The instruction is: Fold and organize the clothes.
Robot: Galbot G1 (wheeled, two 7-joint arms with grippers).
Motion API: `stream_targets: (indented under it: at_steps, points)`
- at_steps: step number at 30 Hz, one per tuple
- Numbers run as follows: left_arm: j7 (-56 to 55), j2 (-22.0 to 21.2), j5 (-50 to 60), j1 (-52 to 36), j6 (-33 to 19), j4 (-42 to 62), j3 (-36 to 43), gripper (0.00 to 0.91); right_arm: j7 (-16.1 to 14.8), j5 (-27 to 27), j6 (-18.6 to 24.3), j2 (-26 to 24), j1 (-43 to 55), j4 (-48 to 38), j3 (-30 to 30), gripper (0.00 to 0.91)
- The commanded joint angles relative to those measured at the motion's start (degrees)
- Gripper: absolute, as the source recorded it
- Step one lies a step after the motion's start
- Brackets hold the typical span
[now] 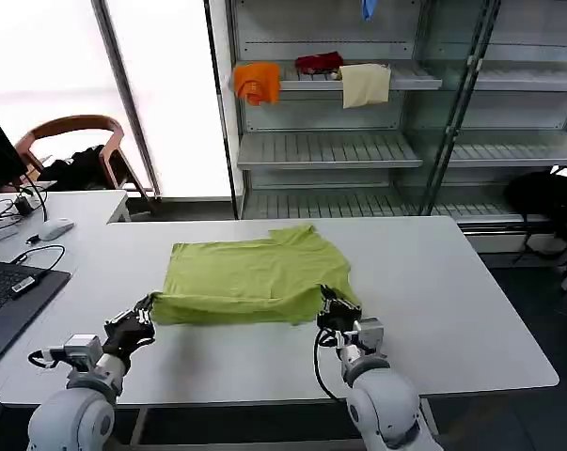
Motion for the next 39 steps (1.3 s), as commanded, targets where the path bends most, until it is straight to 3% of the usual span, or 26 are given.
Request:
stream_targets:
  at_steps: [1, 15, 16, 17, 18, 19, 20, 31, 39]
  points:
    - [0.23, -0.37, 4.36, -3.32, 0.06, 3.45, 1.97, 0.0, -0.06, -0.38, 0.03, 0.39, 2.8, -3.02, -0.21, 0.0]
    - [0.71, -0.05, 7.13, -5.09, 0.03, 7.3, 2.06, 0.01, -0.37, -1.4, 0.03, 0.68, 6.11, -6.54, -0.18, 0.0]
    - [0.79, -0.04, 7.19, -5.17, 0.03, 7.47, 2.11, 0.01, -0.34, -1.58, 0.03, 0.8, 6.43, -6.92, -0.26, 0.05]
    - [0.85, -0.06, 7.22, -5.23, 0.03, 7.57, 2.14, 0.06, -0.34, -1.78, 0.04, 0.88, 6.54, -7.08, -0.3, 0.574]
    - [1.13, -0.09, 7.49, -5.32, 0.02, 7.77, 2.19, 0.121, -0.38, -2.12, 0.04, 1.05, 6.8, -7.41, -0.33, 0.907]
    - [1.21, -0.11, 7.58, -5.39, 0.02, 7.87, 2.26, 0.645, -0.4, -2.35, 0.03, 1.17, 6.93, -7.63, -0.35, 0.907]
    - [1.3, -0.15, 7.66, -5.44, 0.01, 7.96, 2.29, 0.907, -0.45, -2.85, 0.04, 1.32, 7.15, -7.91, -0.37, 0.907]
    - [1.27, -0.6, 8.49, -7.04, -0.04, 8.34, 3.02, 0.907, -0.31, -6.03, 0.21, 2.52, 10.33, -10.83, 0.48, 0.907]
    - [1.18, -0.01, 8.13, -5.17, -0.05, 6.6, 1.69, 0.907, -1.79, -4.34, 0.14, -0.95, 6.54, -6.51, 2.17, 0.907]
